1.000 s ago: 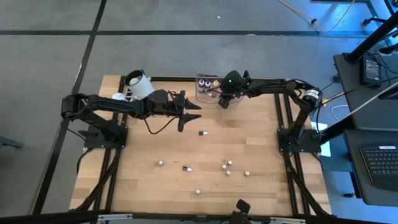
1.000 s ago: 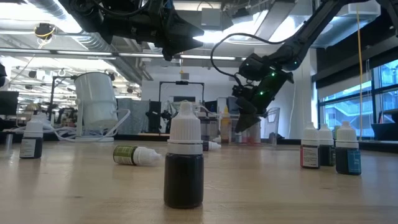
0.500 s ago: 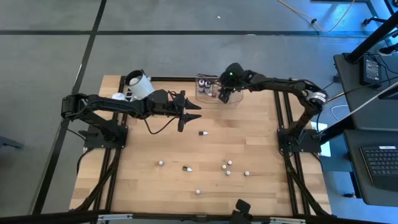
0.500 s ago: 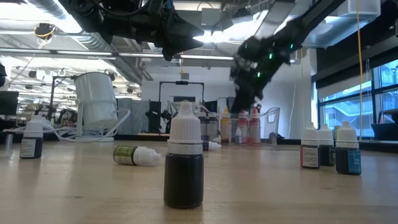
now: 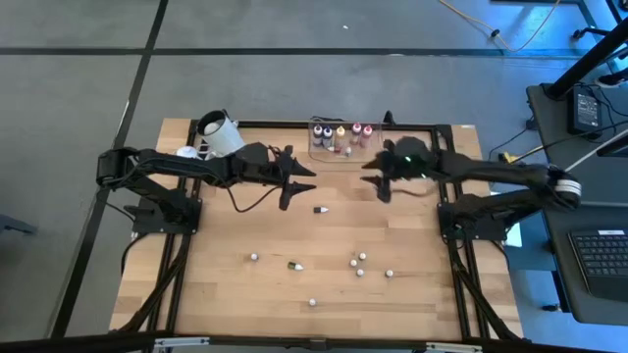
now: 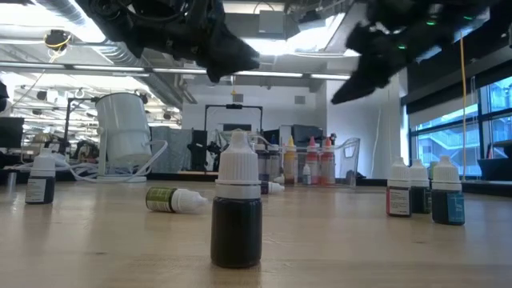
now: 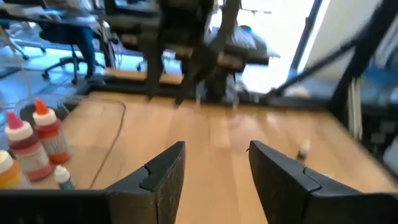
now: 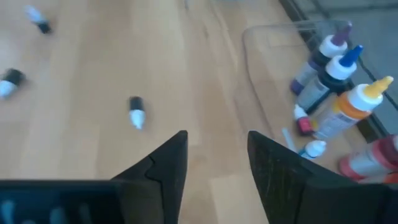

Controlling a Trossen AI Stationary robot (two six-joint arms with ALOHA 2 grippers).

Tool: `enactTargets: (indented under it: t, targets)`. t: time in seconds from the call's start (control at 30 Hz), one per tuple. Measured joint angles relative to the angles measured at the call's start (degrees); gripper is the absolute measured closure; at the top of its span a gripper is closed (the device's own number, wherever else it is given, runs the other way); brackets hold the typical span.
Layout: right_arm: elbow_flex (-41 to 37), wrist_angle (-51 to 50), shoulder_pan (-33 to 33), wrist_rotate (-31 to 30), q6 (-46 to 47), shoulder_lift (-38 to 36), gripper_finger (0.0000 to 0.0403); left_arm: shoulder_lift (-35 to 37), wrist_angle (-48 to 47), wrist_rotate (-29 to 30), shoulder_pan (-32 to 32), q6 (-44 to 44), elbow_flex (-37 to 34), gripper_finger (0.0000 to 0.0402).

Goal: Pick & Place food coloring
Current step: Put the small purple food coloring bottle into the transparent container

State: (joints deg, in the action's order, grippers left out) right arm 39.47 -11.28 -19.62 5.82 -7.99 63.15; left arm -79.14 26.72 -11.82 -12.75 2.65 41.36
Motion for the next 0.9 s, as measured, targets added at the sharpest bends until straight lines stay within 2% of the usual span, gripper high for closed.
enactTargets:
  t: [0.1,0.3,0.43,0.63,0.9]
  targets:
    - [-6.15,3.82,1.73,-0.15,0.38,-6.22,0.0234,-1.27,-2.55,0.45,1.76,-6.64,0.07,0.0228]
    - [-10.32,4.63,2.09,-0.21,0.14,-13.10,0.0234,-8.81,-7.07,4.16,4.26,-6.88,7.16,0.0224]
    - [-10.65,4.79,2.10,-0.21,-1.53,-13.97,0.0234,-15.69,-8.26,4.17,5.63,-6.94,10.04,0.0226]
    - [-10.68,4.48,2.10,-0.21,-1.52,-13.80,0.0234,-22.56,-7.97,4.32,6.69,-6.74,10.67,0.0227]
    - [-10.68,4.36,2.08,-0.21,-1.52,-13.80,0.0234,-24.36,-7.57,4.27,7.08,-2.71,10.69,0.0226]
